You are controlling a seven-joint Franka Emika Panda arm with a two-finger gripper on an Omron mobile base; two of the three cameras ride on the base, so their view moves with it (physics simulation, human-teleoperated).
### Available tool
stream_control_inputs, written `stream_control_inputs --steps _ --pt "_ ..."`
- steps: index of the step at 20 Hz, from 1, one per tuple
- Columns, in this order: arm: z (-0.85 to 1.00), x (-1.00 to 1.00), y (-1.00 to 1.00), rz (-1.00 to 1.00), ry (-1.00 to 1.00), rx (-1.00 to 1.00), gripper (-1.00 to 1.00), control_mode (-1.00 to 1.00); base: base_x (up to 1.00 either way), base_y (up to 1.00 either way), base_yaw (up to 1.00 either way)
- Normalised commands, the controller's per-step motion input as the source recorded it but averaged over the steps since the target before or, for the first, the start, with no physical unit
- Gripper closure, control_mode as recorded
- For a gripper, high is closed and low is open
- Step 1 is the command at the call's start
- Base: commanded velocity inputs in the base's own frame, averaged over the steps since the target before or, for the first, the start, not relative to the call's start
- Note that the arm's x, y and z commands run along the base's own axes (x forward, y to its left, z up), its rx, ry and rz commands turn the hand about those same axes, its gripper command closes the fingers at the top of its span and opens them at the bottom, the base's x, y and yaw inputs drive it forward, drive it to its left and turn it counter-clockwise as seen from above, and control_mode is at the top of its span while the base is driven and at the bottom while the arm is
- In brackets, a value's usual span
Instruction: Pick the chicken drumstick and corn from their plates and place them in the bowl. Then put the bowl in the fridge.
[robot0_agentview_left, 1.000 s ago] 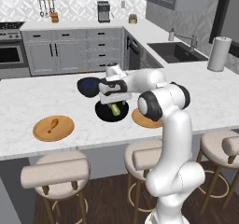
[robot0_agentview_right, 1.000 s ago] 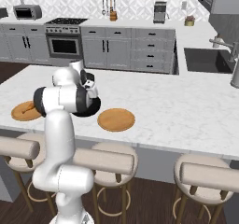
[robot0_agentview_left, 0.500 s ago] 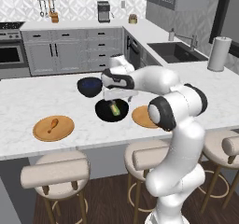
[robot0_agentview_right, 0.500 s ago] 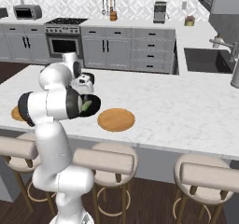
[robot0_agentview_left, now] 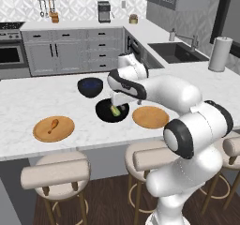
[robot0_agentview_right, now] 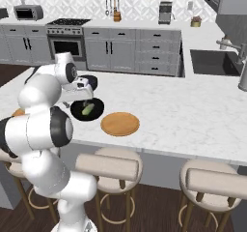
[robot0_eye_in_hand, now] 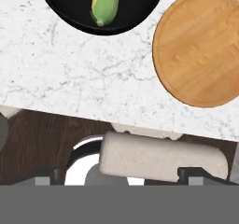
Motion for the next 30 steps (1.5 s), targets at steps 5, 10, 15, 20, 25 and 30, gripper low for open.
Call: stream_control_inputs --steps 5,10,15,20,25,30 --pt "0.00 0.00 0.00 0.00 0.00 0.00 -1.00 -1.00 0.00 0.00 0.00" --pt "0.00 0.00 0.11 -0.02 0.00 0.00 -1.00 -1.00 0.00 0.00 0.00" --pt "0.00 0.00 0.00 0.00 0.00 0.00 -1.00 1.00 0.03 0.80 -0.11" --pt "0.00 0.00 0.00 0.00 0.00 0.00 -1.00 1.00 0.13 0.83 -0.12" --pt "0.00 0.00 0.00 0.00 0.00 0.00 -1.00 1.00 0.09 0.63 -0.09" --pt "0.00 0.00 0.00 0.00 0.00 0.00 -1.00 1.00 0.47 0.10 -0.04"
